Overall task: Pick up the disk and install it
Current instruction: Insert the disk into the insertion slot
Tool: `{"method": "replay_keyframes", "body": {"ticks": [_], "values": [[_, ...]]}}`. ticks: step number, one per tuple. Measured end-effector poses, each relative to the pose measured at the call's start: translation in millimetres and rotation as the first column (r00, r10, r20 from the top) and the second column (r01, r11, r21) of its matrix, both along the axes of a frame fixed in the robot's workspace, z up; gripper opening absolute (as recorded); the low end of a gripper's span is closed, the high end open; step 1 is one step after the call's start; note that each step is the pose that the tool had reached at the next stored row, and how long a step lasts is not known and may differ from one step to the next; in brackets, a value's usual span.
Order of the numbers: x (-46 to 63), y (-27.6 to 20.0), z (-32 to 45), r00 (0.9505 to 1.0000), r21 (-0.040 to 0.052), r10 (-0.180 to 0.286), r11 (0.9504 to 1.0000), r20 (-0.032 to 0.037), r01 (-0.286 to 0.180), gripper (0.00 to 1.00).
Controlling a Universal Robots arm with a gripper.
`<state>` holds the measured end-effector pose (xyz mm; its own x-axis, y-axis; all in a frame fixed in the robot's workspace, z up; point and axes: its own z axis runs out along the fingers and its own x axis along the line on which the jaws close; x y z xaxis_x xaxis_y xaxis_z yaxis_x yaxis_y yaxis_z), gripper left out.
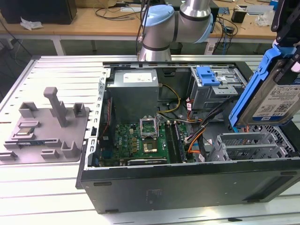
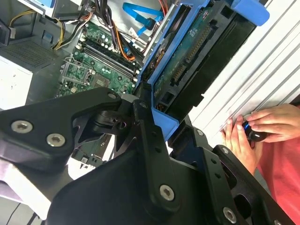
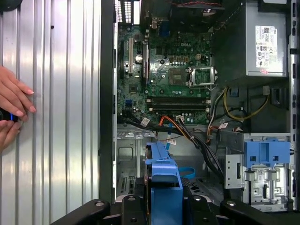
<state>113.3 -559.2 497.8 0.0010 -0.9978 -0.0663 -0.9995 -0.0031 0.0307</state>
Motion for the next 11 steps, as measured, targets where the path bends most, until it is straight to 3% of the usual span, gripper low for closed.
{"method": "replay_keyframes", "body": {"ticks": [11], "values": [[1.7, -0.1, -8.8, 1.0000, 0.0000, -0.003, 1.0000, 0.0000, 0.003, 0.37]]}}
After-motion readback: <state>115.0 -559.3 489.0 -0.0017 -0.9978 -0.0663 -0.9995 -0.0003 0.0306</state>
